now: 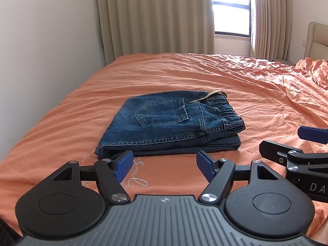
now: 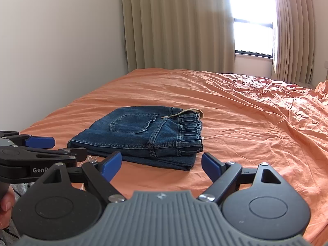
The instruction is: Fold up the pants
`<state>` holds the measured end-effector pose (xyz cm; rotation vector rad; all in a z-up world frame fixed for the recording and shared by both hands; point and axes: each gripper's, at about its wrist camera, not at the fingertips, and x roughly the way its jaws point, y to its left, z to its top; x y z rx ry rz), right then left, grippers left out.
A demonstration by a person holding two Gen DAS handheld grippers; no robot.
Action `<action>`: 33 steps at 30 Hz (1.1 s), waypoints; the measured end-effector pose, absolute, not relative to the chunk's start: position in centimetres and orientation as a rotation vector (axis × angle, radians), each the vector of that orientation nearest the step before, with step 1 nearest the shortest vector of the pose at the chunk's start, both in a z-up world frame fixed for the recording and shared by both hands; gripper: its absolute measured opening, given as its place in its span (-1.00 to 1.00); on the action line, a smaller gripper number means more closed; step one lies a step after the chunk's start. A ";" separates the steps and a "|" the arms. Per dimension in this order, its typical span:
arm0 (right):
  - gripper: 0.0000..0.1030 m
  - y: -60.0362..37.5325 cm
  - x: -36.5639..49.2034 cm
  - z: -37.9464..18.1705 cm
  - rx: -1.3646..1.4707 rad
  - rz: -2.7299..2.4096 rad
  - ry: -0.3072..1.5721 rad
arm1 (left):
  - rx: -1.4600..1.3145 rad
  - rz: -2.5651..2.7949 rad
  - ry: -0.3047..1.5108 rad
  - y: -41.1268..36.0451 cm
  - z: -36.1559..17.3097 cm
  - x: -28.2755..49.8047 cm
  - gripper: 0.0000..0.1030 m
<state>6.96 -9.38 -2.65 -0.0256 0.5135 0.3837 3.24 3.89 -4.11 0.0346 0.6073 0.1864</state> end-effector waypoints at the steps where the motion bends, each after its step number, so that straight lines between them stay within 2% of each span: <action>1: 0.58 -9.4 7.0 -2.7 -0.025 0.385 0.513 | 0.035 0.187 0.607 3.9 -4.1 3.2 0.60; 33: 0.58 -9.6 6.9 -2.2 -0.010 0.391 0.516 | 0.049 0.164 0.600 4.5 -3.4 3.3 0.60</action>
